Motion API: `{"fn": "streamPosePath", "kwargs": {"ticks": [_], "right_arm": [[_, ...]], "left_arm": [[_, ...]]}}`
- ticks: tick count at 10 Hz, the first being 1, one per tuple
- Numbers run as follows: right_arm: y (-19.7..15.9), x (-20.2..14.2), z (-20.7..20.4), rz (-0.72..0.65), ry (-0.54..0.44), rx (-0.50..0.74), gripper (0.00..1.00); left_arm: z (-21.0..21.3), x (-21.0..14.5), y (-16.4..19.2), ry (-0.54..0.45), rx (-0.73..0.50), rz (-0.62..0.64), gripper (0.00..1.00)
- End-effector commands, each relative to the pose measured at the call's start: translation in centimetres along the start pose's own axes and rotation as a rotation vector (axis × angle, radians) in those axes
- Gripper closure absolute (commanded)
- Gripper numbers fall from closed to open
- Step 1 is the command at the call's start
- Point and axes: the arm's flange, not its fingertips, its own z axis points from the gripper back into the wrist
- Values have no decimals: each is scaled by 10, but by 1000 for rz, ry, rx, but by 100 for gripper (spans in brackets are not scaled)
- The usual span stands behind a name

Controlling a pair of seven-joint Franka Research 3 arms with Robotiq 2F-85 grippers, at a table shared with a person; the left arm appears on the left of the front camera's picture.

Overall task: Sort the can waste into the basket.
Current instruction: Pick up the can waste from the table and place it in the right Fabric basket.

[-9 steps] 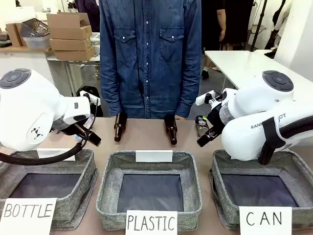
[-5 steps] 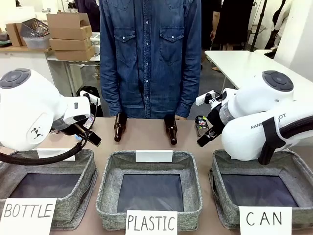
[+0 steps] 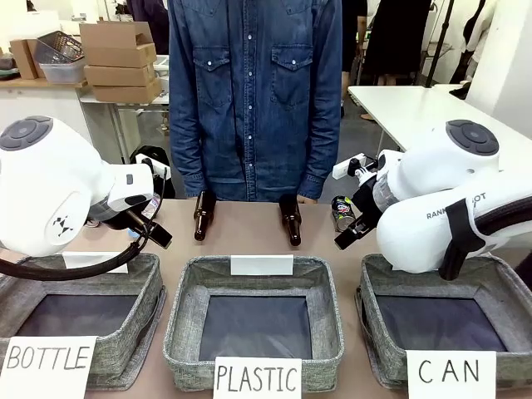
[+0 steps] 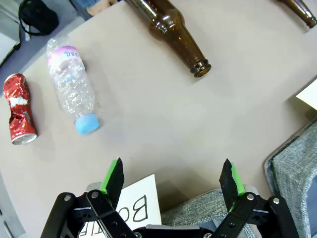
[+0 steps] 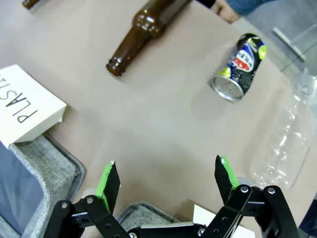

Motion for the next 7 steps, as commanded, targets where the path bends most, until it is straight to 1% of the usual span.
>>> {"fn": "streamPosePath", "kwargs": {"ticks": [1, 3, 4, 5, 6, 7], "right_arm": [[0, 0, 0, 0, -1, 0, 0], [0, 0, 0, 0, 0, 0, 0], [1, -1, 24, -17, -9, 58, 0], [4, -6, 56, -46, 3, 119, 0], [10, -14, 97, -36, -11, 134, 0], [18, -28, 142, -28, -42, 68, 0]], "left_arm": [[0, 0, 0, 0, 0, 0, 0], [0, 0, 0, 0, 0, 0, 0], [26, 9, 5, -25, 12, 23, 0], [62, 14, 8, -31, 34, 92, 0], [101, 11, 10, -81, 28, 124, 0], [143, 1, 9, -152, 42, 112, 0]]}}
